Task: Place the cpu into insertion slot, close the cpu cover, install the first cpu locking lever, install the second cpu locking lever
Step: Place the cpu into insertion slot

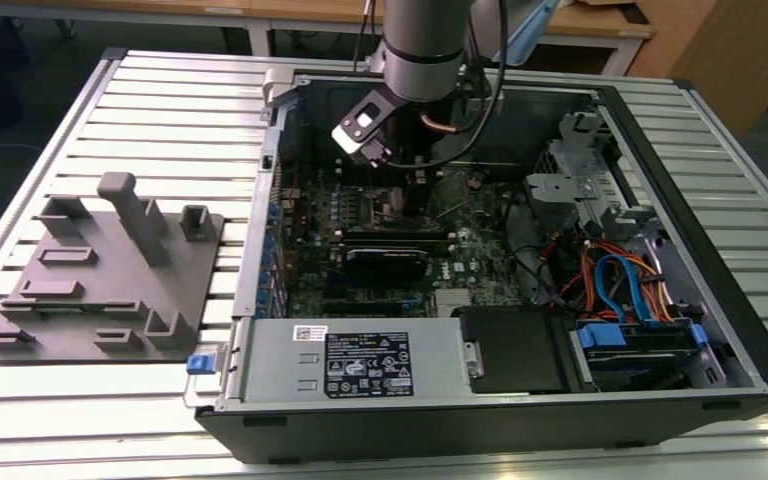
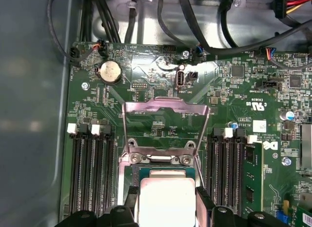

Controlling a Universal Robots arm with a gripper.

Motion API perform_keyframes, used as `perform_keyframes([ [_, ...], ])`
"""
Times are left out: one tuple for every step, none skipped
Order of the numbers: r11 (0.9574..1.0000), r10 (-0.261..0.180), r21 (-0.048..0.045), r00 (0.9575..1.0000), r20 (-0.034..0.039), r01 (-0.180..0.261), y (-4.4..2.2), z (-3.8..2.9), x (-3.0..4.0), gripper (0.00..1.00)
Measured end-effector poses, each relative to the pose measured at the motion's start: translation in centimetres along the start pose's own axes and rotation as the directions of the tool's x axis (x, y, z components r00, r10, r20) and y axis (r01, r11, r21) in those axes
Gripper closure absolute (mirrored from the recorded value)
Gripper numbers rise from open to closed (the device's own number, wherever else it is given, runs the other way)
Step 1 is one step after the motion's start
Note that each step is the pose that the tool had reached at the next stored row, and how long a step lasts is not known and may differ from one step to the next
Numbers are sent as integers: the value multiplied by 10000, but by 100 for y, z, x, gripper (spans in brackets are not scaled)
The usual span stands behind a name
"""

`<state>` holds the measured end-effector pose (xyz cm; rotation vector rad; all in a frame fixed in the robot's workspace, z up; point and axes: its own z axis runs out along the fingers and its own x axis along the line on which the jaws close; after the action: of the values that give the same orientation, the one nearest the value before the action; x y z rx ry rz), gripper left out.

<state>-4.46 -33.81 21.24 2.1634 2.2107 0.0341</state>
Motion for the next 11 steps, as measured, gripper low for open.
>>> perform_keyframes([
  [10000, 4, 0, 10000, 0, -4, -2, 5, 0, 46],
  [10000, 4, 0, 10000, 1, -4, -3, 6, 0, 46],
  [10000, 4, 1, 10000, 2, -4, -3, 5, 0, 46],
  [10000, 4, 1, 10000, 2, -4, -3, 6, 0, 46],
  [10000, 4, 1, 10000, 2, -4, -4, 6, 0, 46],
  [10000, 4, 0, 10000, 1, -4, -4, 6, 0, 46],
  [10000, 4, 0, 10000, 0, -4, -5, 7, 0, 46],
  [10000, 4, 0, 10000, 1, -4, -5, 7, 0, 46],
  [10000, 4, 0, 10000, 1, -4, -5, 7, 0, 46],
  [10000, 4, 0, 10000, 1, -4, -5, 7, 0, 46],
  [10000, 4, 0, 10000, 0, -4, -6, 7, 0, 46],
])
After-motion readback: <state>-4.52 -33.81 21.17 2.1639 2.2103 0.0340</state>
